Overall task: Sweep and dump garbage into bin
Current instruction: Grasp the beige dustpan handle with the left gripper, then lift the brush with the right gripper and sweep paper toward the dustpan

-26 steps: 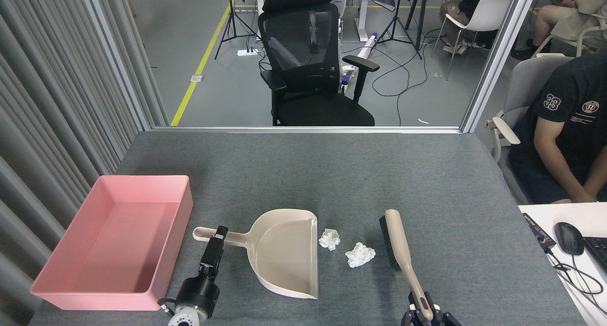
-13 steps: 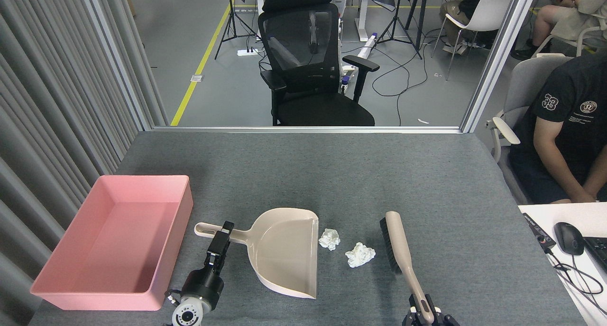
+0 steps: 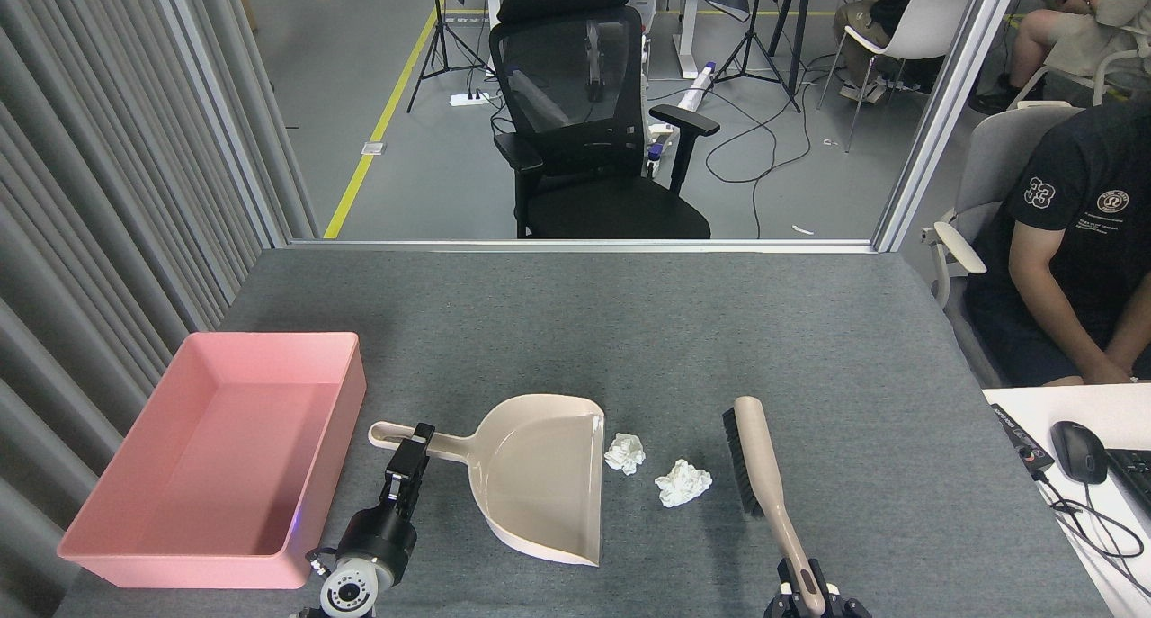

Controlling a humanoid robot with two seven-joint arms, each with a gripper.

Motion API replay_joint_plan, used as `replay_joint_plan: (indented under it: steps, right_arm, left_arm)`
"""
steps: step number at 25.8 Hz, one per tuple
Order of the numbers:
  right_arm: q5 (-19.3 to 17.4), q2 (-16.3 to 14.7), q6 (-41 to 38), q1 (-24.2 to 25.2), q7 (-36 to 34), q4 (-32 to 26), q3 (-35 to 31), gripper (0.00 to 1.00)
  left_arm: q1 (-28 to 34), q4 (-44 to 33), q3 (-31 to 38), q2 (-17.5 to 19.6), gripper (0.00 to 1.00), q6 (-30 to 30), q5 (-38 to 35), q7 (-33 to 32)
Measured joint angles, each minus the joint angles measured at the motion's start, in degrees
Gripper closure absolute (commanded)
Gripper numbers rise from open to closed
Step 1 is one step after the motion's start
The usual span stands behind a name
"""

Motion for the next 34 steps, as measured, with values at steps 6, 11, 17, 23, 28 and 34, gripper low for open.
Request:
replay_joint_plan:
  steps: [6, 11, 17, 23, 28, 34]
  right_arm:
    - [0.0, 0.0, 0.0, 0.1, -0.1, -0.2, -0.1, 0.93]
    - [0.0, 0.0, 0.1, 0.1, -0.1, -0.2, -0.1, 0.93]
    - [0.0, 0.6, 0.1, 0.5, -0.2, -0.2, 0.0, 0.93]
    - [0.0, 1.8, -0.2, 2.0, -1.4, -0.1, 0.0, 0.93]
    - [0.0, 2.1, -0.2, 2.6, -2.0, 0.0, -0.3, 0.93]
    - [-2.4, 1.6, -0.9, 2.6, -2.3, 0.0, -3.6, 0.93]
  left_arm:
    - [-1.5, 1.9, 1.3, 0.3, 0.47, -0.2, 0.0, 0.8]
    - [-1.7, 2.1, 1.5, 0.7, 0.66, -1.5, 0.0, 0.5]
    - [-1.6, 2.2, 2.9, 0.4, 0.75, -2.5, 0.0, -1.5]
    - [-1.5, 2.3, 3.4, 0.3, 0.8, -3.8, -0.1, -2.2]
    - [-1.4, 2.3, 3.5, 0.2, 0.81, -5.8, -1.6, -2.3]
    - [-1.1, 1.9, 4.7, 0.2, 0.83, -8.7, -4.8, -1.6]
